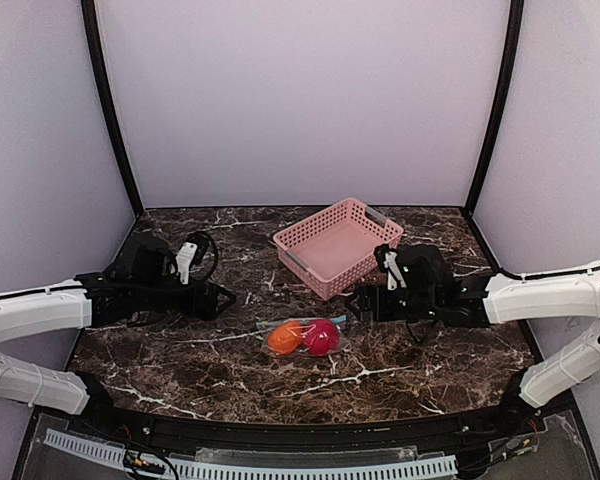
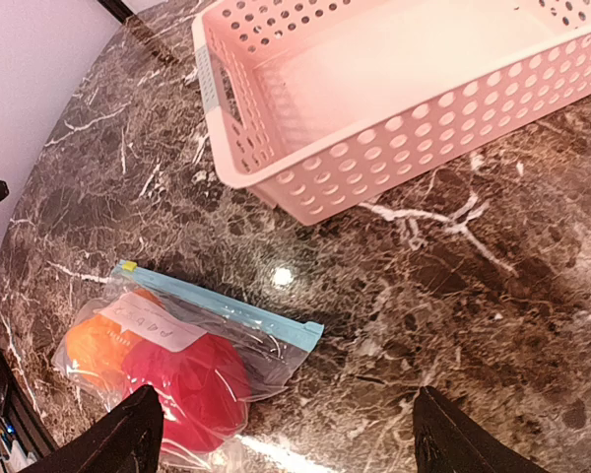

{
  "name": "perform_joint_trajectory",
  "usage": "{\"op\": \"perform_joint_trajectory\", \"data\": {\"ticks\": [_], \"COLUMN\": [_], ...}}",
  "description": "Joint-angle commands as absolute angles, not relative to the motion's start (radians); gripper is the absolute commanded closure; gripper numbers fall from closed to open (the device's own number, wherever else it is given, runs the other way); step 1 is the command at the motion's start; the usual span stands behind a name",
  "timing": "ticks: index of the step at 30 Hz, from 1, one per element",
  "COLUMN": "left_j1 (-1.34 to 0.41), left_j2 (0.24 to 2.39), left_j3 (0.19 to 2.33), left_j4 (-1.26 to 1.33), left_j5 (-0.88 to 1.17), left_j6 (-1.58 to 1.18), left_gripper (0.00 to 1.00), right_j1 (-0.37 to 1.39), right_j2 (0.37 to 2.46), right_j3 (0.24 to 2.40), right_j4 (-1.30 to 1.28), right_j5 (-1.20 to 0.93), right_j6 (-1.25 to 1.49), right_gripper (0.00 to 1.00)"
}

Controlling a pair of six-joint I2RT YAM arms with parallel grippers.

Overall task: Place the food in the zip-top bag and seal the zipper
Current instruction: Reset both arms

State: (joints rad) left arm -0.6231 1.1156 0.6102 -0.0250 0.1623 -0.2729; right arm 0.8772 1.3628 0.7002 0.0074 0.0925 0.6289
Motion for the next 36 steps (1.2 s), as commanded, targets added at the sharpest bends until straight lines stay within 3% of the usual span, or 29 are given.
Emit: {"op": "perform_joint_trajectory", "data": {"ticks": [1,13,19,23,30,36], "left_j1": [-0.531,-0.055,-0.031,-0.031,-0.031,-0.031], "left_j2": [1.072,0.985,0.867,0.798,0.820,0.831], "left_j3": [0.580,0.456,0.386,0.231,0.166,0.172], "left_j4": [-0.018,0.148,0.186,0.451,0.541,0.538], "left_j5": [0.131,0.123,-0.204,-0.284,-0.304,-0.294], "left_j6": [-0.266,-0.315,-0.284,-0.201,-0.169,-0.166], "left_gripper": [0.04,0.03,0.03,0.01,0.01,0.01], "right_j1": [0.778,0.396,0.310,0.305,0.304,0.304], "right_j2": [1.296,1.053,0.906,0.823,0.715,0.688], "right_j3": [0.658,0.586,0.520,0.415,0.221,0.186], "right_j4": [0.003,-0.067,-0.025,0.130,0.364,0.417], "right_j5": [0.046,-0.014,0.106,0.181,0.301,0.308], "right_j6": [0.579,0.429,0.324,0.263,0.185,0.180], "right_gripper": [0.14,0.08,0.04,0.04,0.04,0.04]}}
